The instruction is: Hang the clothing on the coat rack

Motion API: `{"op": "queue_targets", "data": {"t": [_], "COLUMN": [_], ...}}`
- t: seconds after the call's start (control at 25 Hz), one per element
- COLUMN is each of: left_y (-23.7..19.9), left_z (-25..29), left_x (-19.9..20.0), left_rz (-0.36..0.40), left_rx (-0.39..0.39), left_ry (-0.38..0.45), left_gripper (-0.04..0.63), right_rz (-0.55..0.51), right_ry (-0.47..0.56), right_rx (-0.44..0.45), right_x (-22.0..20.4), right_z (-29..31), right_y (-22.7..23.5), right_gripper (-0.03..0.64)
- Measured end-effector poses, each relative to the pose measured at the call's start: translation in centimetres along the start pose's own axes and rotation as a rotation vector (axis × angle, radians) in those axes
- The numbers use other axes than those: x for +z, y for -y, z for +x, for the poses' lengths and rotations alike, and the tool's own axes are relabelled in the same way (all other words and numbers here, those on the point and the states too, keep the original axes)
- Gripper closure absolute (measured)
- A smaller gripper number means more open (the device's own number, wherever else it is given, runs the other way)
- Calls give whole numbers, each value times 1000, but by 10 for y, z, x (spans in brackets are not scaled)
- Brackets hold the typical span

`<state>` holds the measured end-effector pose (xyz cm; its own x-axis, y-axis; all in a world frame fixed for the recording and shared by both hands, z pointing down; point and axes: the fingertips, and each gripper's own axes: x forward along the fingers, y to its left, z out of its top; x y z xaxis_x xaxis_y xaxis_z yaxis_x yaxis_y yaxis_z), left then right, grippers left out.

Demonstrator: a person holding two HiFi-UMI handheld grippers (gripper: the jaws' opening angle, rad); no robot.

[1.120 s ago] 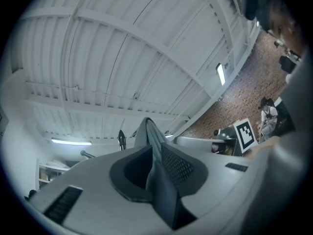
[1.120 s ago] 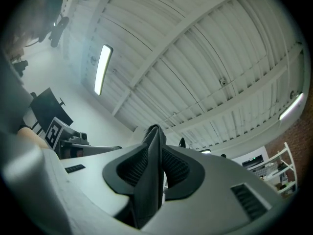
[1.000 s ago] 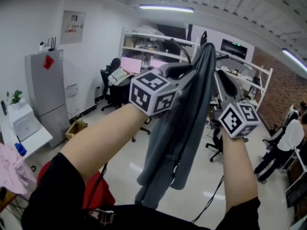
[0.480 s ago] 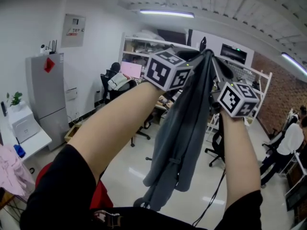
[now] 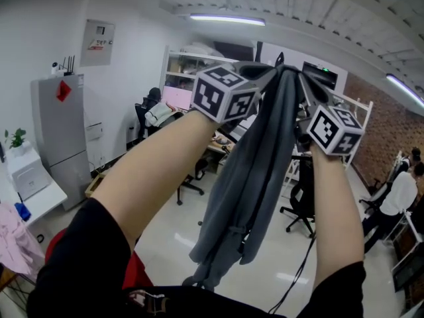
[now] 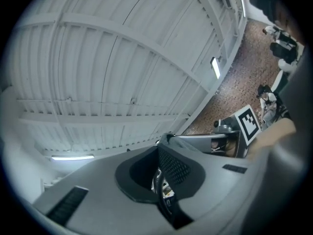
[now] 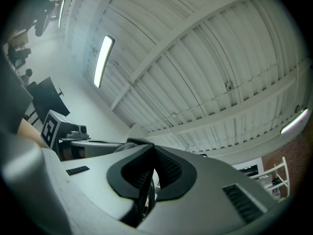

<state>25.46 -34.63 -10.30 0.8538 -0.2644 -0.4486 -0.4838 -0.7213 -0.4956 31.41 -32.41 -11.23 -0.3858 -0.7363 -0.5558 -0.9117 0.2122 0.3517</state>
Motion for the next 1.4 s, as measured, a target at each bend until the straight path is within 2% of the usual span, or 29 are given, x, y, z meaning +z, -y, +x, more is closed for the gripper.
{"op": "queue_targets", "data": {"t": [0.12, 0.28, 0.44, 0.56, 0.68, 0.76, 0.84, 1.0, 1.08, 1.24, 1.4], "left_y": [-19, -47, -57, -45, -19, 7, 33, 52, 48, 48, 58], "left_z": [7, 13, 20, 29, 26, 15, -2, -19, -25, -54, -86], "left_x": [-6, -17, -36, -56, -77, -80, -75, -81, -87, -100, -103], "left_rz": [-7, 3, -21, -24, -54, -108, -136, -115, -118, -155, -162], "left_rx": [57, 126, 146, 107, 32, -33, -75, -61, -38, 13, 46], "left_ry": [-22, -62, -110, -164, -184, -138, -83, -109, -117, -121, -123], "left_gripper": [595, 595, 595, 595, 595, 595, 595, 595, 595, 595, 595], "right_rz": [6, -59, -61, 33, 222, 329, 395, 493, 455, 313, 268], "right_ry": [-17, -45, -126, -188, -205, -179, -132, -19, 6, 1, -3], "right_rx": [-12, -34, -66, -59, 26, 80, 82, 61, 63, 41, 18], "right_x": [-5, -3, -24, -50, -71, -73, -71, -61, -53, -51, -53], "right_z": [11, 32, 49, 42, 23, 1, -27, -59, -62, -77, -104], "right_y": [11, 17, 32, 42, 28, 11, 0, 0, 1, -10, -12], "right_gripper": [606, 607, 606, 604, 601, 601, 601, 601, 600, 601, 601]}}
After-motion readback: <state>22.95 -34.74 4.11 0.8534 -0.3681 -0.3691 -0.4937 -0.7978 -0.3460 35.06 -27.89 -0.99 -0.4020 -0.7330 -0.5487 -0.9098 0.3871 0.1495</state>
